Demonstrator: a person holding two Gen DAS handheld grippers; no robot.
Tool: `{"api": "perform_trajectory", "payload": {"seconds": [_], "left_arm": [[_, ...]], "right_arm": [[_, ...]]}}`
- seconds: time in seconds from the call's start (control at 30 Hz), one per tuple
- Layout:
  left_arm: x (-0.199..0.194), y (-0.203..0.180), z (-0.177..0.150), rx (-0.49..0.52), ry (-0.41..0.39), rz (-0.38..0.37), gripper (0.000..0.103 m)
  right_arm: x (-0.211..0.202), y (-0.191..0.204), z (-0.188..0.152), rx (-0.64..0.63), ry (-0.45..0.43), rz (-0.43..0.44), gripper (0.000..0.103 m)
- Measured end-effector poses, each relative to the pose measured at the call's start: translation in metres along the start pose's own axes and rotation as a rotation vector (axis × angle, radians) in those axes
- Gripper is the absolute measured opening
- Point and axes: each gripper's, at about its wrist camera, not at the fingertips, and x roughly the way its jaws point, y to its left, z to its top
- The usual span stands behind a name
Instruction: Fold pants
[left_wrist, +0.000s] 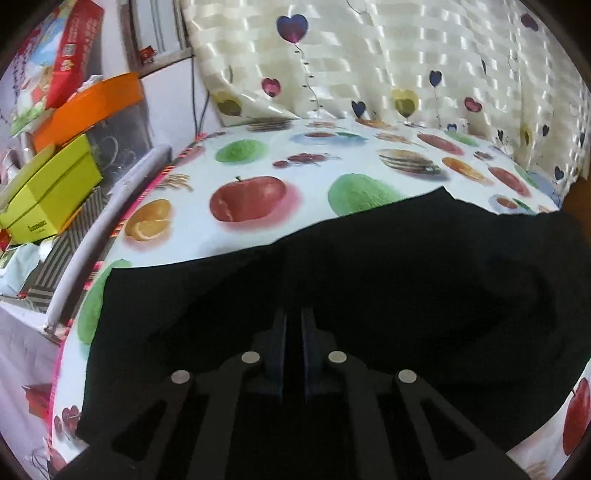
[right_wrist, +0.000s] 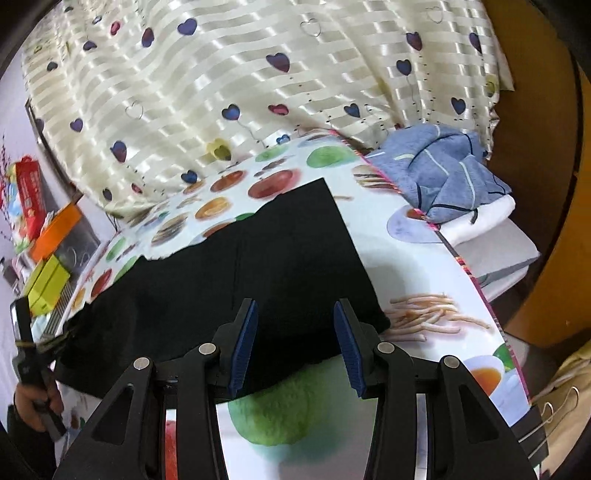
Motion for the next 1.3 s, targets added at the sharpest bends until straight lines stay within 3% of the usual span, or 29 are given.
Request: {"api": "perform_trajectory", "payload": {"seconds": [0.13,0.3,0.5,0.63,0.83,1.03,1.2,1.3], "left_arm": [[-0.022,0.028,-0.014,-0.105,-0.070,-0.028,0.006],[-0.047,0.074,-0.048,-0.270,-0.101,-0.056,0.006],[-0.071,0.102,-0.083,-0.379,-0.121,-0.114,0.007],[-0.071,0.114,-0.092,-0.440,-0.113,-0.165,0.016],[-0.071,0.135,-0.085,-0.465,-0.141,-0.145,0.044],[-0.049,0.155,-0.041,-0.375,-0.161,-0.103,0.047],[-0.003,0.147,-0.008,-0.219,-0.065,-0.098,0.047],[0.017,0.144,-0.006,-0.193,0.003,-0.074,0.047]], "right_arm": [[-0.001,-0.002,-0.002,-0.011,0.010,-0.006,0.044],[0.000,-0.005,-0.006,-0.005,0.023,-0.014,0.044],[-0.007,0.012,-0.004,-0.045,-0.006,0.003,0.044],[-0.007,0.023,-0.006,-0.082,-0.006,0.012,0.044],[-0.003,0.036,-0.009,-0.114,0.009,0.032,0.044],[0.004,0.050,-0.013,-0.144,0.028,0.056,0.044],[0.009,0.062,-0.017,-0.169,0.042,0.075,0.044],[0.012,0.068,-0.017,-0.178,0.047,0.079,0.044]]}}
